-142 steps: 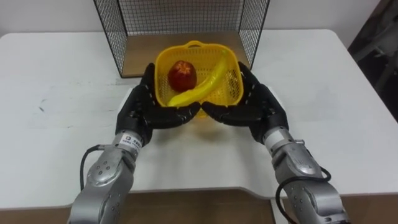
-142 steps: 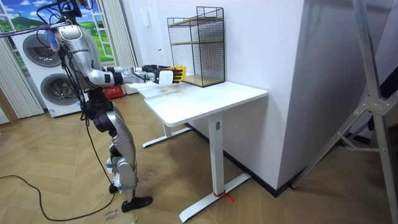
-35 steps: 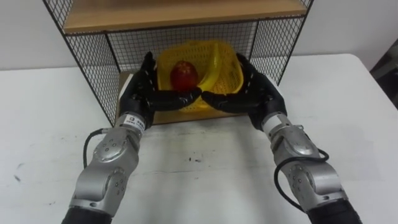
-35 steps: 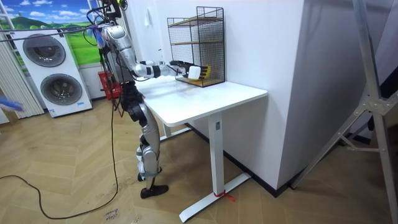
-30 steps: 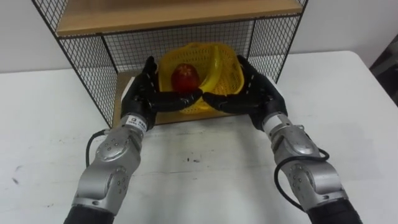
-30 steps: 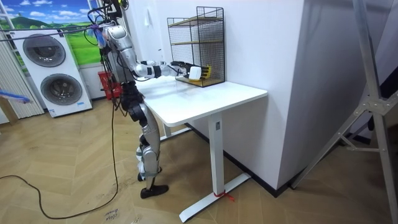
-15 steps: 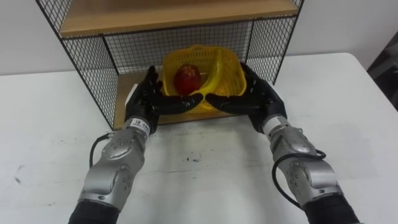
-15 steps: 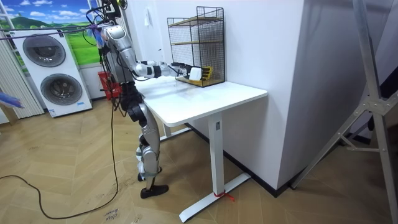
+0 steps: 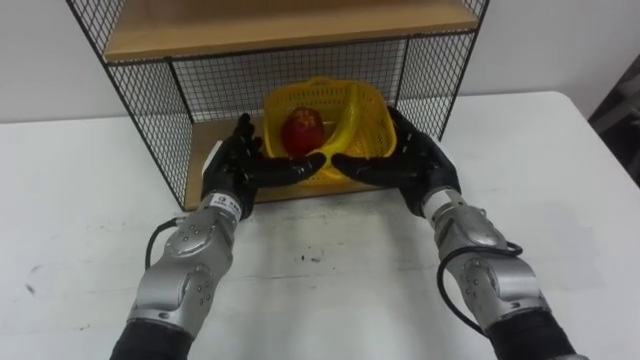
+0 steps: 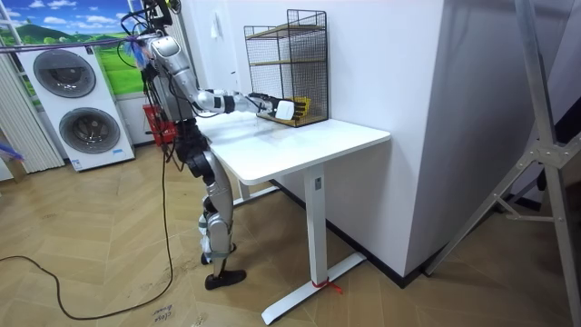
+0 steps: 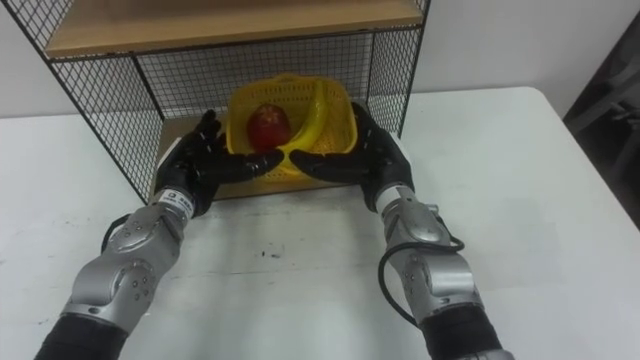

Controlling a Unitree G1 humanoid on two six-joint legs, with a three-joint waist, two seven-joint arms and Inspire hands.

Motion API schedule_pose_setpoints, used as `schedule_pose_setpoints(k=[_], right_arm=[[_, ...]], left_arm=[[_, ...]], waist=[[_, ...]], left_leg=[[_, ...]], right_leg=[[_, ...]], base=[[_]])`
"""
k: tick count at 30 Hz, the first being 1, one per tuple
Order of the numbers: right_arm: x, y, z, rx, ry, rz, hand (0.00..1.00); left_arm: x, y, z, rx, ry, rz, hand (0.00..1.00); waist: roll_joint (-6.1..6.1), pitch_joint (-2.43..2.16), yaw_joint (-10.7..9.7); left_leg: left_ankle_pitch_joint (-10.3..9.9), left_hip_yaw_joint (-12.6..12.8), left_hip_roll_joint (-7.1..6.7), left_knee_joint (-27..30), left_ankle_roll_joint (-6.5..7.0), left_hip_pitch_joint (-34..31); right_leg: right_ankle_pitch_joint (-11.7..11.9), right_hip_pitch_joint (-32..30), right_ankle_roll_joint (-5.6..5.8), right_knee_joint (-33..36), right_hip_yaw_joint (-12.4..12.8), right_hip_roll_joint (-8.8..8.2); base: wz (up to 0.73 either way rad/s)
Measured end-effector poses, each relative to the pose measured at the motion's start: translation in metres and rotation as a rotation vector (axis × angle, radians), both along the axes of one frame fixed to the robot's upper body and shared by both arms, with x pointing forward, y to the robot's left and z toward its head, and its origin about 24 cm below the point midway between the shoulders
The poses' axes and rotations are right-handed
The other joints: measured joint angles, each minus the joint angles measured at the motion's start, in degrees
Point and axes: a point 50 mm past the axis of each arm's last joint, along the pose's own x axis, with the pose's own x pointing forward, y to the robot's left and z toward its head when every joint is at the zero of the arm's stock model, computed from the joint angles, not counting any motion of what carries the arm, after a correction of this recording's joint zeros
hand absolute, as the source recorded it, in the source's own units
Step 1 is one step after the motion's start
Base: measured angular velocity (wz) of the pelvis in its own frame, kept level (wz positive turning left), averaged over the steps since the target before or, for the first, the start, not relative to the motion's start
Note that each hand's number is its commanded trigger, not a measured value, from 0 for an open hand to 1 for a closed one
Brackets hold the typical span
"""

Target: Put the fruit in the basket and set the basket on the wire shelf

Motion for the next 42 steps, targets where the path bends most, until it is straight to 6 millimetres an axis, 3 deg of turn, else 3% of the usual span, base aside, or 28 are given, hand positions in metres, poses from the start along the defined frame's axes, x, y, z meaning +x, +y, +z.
schedule_pose_setpoints(k=[8,17,25,35,42], right_arm=[[-0.002,-0.002,-0.005,0.001,0.021,0.005,0.0],[-0.003,-0.002,-0.007,-0.013,0.027,0.007,0.0],[0.001,0.001,0.012,-0.013,-0.035,0.015,0.0],[0.004,0.001,0.03,0.009,-0.114,0.025,0.0],[0.004,0.002,0.042,0.02,-0.164,0.021,0.0]], left_arm=[[0.0,0.004,-0.002,0.01,0.008,0.007,0.0],[-0.001,0.005,-0.004,0.013,0.018,0.01,0.0],[0.001,0.009,0.004,0.01,-0.015,0.031,0.0],[0.005,0.019,0.039,0.006,-0.162,0.055,0.0],[0.005,0.029,0.044,-0.003,-0.185,0.097,0.0]], waist=[[-1.47,-0.83,-0.01],[-1.51,-0.83,-0.01],[-1.34,-0.94,-0.36],[-1.16,-1.02,-0.35],[-0.36,-1.27,-0.35]], left_leg=[[0.17,-0.06,0.22,0.32,-0.24,0.18],[0.17,0.09,0.28,0.14,-0.24,0.72],[0.25,0.0,0.39,0.09,-0.33,0.23],[0.42,0.45,0.4,-0.62,-0.32,1.2],[0.95,0.91,0.37,-2.05,-0.18,1.94]], right_leg=[[0.33,0.55,-0.21,-1.0,-0.23,0.23],[0.66,1.29,-0.13,-1.71,-0.13,0.37],[0.75,0.87,-0.19,-1.9,0.04,0.53],[1.05,1.59,-0.15,-2.68,0.71,0.65],[1.94,2.29,-0.06,-3.95,0.58,0.76]], base=[[0.0],[0.0],[0.0],[-0.02],[-0.02]])
